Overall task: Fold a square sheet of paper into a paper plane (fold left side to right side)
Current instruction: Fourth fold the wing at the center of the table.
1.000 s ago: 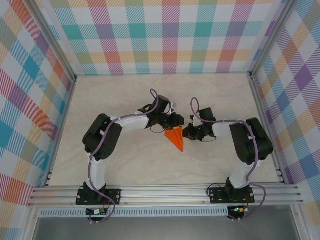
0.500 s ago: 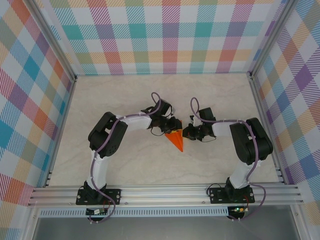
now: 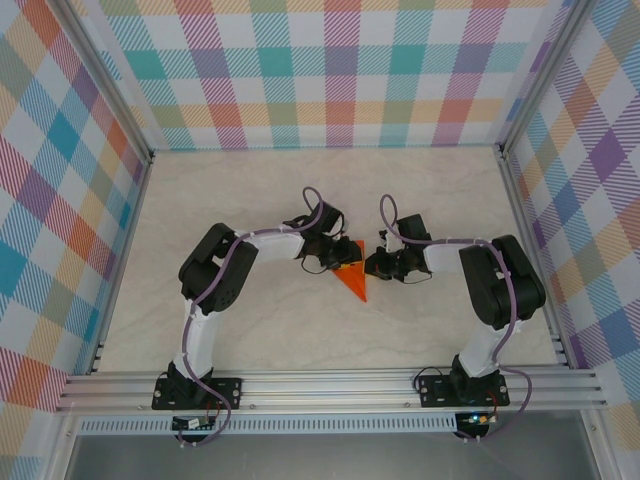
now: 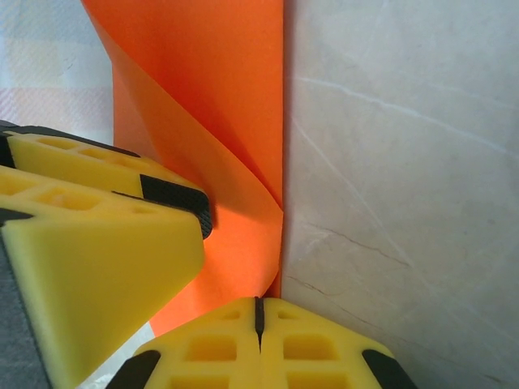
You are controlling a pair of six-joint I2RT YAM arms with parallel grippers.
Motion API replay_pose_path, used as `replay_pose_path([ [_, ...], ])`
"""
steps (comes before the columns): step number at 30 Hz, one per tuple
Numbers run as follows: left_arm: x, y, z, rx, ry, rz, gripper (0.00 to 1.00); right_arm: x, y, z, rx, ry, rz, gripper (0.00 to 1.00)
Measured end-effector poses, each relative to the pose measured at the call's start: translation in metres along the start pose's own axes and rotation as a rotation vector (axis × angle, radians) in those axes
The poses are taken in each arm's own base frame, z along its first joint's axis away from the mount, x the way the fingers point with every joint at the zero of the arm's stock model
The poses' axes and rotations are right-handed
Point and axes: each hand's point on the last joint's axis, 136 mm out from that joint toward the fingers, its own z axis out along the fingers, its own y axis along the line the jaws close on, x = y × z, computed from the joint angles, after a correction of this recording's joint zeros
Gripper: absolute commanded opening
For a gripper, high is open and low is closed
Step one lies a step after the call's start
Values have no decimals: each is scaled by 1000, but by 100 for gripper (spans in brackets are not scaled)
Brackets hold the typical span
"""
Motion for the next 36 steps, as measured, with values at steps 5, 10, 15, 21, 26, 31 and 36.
replay_pose_path([
  [5, 1, 2, 1, 0, -2, 1, 28, -3, 2, -6, 25, -6, -3, 24],
  [10, 1, 2, 2, 5, -5, 2, 28, -11, 23, -39, 43, -82, -62, 29],
  [15, 1, 2, 2, 8, -6, 4, 28, -10, 54, -62, -29, -127, -131, 22],
  [21, 0, 1, 2, 10, -7, 5, 28, 33, 58, -35, -108, 25, -86, 21],
  [26, 0, 1, 2, 10, -8, 5, 28, 44, 47, -16, -105, 98, -37, 20],
  [31, 0, 2, 2, 10, -7, 5, 28, 51, 35, -4, -80, 141, 4, 20],
  [36, 0, 2, 2, 10, -7, 5, 28, 51, 31, -2, -61, 137, 6, 20],
])
